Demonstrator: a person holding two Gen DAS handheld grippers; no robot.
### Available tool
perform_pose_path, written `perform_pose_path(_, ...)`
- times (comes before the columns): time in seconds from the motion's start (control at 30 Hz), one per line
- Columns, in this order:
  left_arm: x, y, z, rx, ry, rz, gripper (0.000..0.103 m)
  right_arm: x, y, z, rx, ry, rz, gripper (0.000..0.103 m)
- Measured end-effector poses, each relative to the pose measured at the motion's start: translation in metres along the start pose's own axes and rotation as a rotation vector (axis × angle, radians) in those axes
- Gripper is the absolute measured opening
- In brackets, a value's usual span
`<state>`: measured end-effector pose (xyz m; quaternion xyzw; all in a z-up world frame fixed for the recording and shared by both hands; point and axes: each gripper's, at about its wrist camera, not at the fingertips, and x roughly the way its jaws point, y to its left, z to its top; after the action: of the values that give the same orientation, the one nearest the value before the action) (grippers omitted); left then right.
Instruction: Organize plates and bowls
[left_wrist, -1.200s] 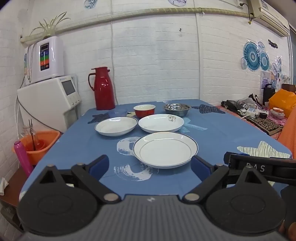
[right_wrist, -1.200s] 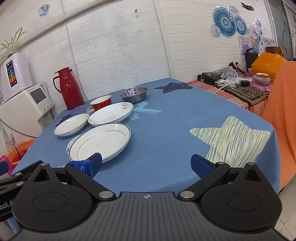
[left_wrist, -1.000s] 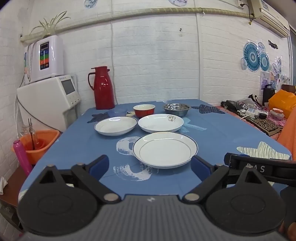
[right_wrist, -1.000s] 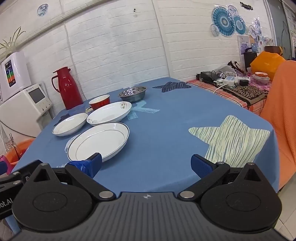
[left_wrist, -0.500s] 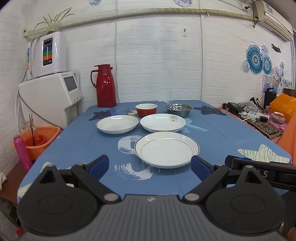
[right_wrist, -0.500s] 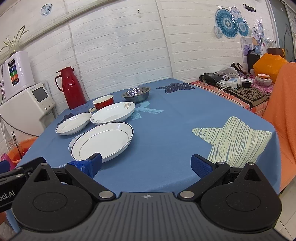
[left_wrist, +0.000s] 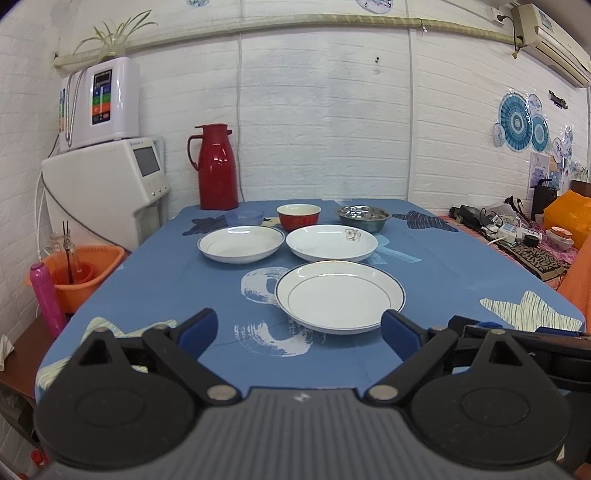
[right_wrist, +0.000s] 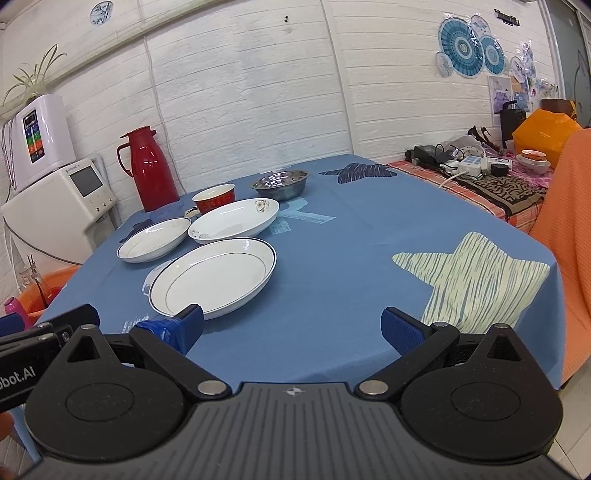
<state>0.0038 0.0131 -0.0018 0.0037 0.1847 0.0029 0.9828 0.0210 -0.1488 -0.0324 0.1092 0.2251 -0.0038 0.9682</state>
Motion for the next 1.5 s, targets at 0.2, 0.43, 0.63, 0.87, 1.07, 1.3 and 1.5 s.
perform_pose_path(0.2, -0.001, 0.0, 0.0, 0.001, -0.001, -0.003, 0.094, 0.0, 0.002, -0.001, -0.004, 0.001, 0.001, 0.09)
perform_pose_path(0.43, -0.001, 0.0, 0.0, 0.0, 0.001, -0.003, 0.094, 0.001, 0.003, -0.001, -0.007, 0.007, 0.005, 0.09)
perform_pose_path(0.63, -0.001, 0.002, 0.001, -0.003, 0.002, -0.002, 0.094, 0.001, 0.003, -0.001, -0.008, 0.008, 0.004, 0.09)
perform_pose_path(0.87, -0.001, 0.002, 0.001, 0.009, -0.004, 0.01, 0.094, 0.002, 0.004, -0.001, -0.009, 0.008, 0.003, 0.09)
perform_pose_path(1.07, 0.003, 0.0, 0.001, 0.01, 0.008, 0.016, 0.094, 0.005, 0.003, -0.002, -0.008, 0.018, 0.0, 0.09)
perform_pose_path(1.3, 0.02, 0.003, 0.0, 0.009, 0.047, 0.019, 0.094, 0.019, 0.003, -0.003, -0.022, 0.048, -0.02, 0.09)
perform_pose_path(1.5, 0.047, 0.013, -0.003, -0.021, 0.12, 0.029, 0.094, 0.037, -0.006, -0.006, -0.004, 0.086, -0.068, 0.09)
